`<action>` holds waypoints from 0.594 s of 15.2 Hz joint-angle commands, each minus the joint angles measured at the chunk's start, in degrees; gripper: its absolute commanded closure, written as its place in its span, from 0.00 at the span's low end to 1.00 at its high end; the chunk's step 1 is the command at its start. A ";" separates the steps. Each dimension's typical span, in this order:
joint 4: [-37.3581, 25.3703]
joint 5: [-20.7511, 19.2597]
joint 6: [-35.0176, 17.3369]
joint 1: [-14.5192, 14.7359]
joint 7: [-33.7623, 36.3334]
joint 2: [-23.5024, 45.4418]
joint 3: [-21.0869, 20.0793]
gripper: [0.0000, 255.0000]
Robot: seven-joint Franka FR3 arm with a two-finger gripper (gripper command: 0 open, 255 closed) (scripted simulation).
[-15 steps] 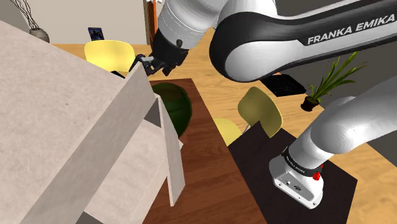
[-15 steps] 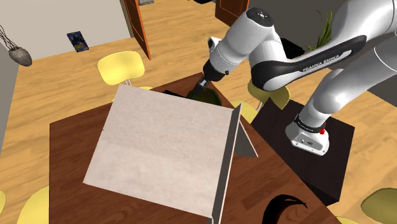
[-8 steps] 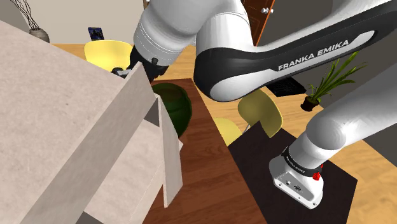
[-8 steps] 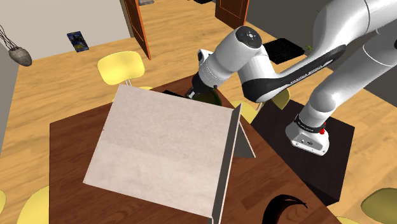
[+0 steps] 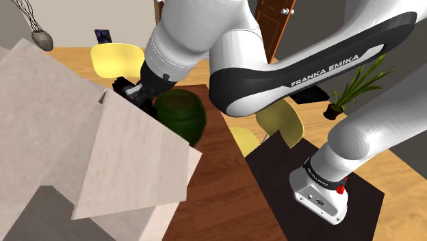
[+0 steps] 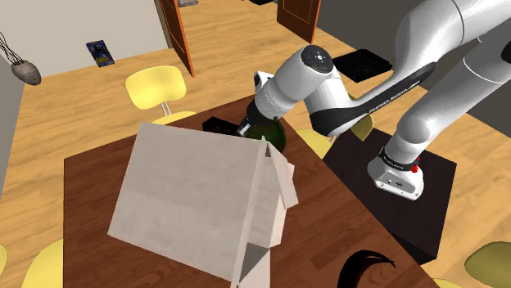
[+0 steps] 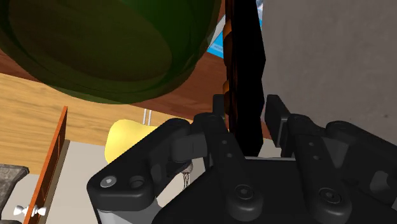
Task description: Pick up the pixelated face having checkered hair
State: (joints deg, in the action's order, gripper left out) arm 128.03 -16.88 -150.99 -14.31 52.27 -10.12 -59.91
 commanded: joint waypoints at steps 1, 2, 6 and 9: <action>0.06 -0.07 0.09 0.03 0.03 0.06 -0.13 1.00; 0.04 -0.05 0.10 0.02 -0.01 0.07 -0.10 1.00; 0.08 0.03 0.08 0.07 -0.07 0.02 -0.05 1.00; -0.02 1.06 0.39 0.65 -1.05 -0.47 0.71 1.00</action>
State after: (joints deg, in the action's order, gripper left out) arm 128.04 -16.53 -150.79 -14.05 51.83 -10.26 -59.66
